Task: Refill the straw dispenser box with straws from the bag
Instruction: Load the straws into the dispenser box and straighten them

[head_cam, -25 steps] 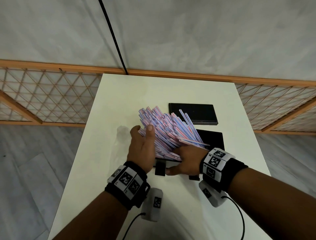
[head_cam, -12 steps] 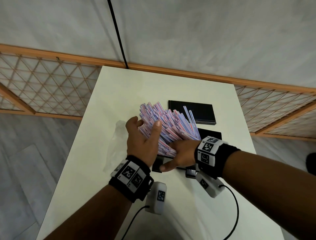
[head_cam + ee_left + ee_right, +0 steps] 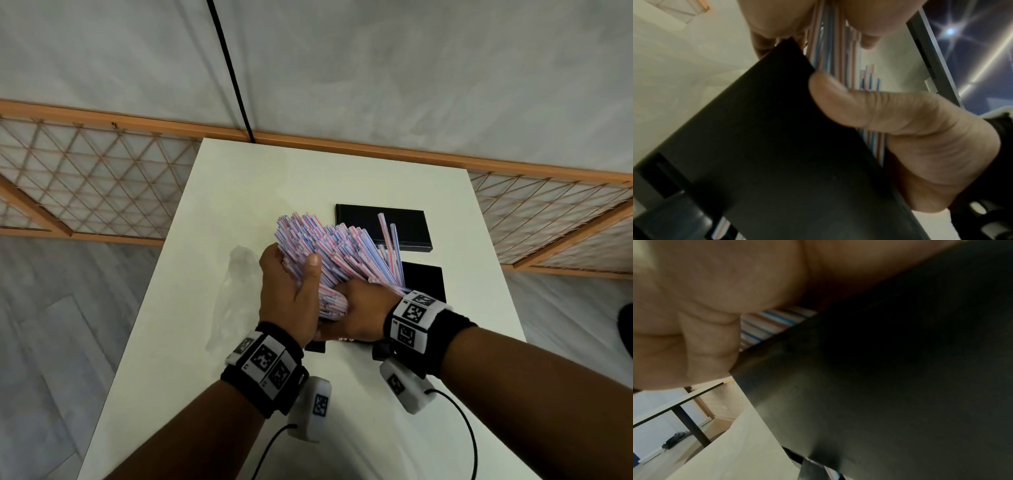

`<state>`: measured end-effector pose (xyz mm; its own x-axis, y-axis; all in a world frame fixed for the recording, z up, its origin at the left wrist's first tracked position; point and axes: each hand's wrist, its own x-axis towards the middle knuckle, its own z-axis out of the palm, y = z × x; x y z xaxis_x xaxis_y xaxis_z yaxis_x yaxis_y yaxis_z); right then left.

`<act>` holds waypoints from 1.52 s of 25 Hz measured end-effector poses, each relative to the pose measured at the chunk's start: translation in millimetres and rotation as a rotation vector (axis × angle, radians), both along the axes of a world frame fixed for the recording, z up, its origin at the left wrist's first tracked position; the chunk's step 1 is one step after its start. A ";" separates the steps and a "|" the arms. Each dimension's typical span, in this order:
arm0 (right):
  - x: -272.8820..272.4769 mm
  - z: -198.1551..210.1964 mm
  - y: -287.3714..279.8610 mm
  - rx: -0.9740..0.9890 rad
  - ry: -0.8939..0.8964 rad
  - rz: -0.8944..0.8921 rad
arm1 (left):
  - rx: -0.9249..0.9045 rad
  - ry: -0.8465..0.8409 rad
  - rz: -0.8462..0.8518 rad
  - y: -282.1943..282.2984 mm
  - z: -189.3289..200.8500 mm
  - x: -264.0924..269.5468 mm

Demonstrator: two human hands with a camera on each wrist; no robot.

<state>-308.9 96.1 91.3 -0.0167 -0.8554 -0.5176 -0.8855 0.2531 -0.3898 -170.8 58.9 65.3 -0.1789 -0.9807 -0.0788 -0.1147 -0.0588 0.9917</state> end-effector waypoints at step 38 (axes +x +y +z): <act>-33.8 -9.6 17.9 -0.119 0.066 -0.220 | 0.224 0.080 -0.002 -8.3 5.9 -4.7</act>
<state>-342.7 114.0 81.7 -0.2391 -0.8824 -0.4052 -0.8388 0.3979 -0.3716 -175.6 50.6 71.2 -0.1954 -0.9399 -0.2800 -0.0370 -0.2783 0.9598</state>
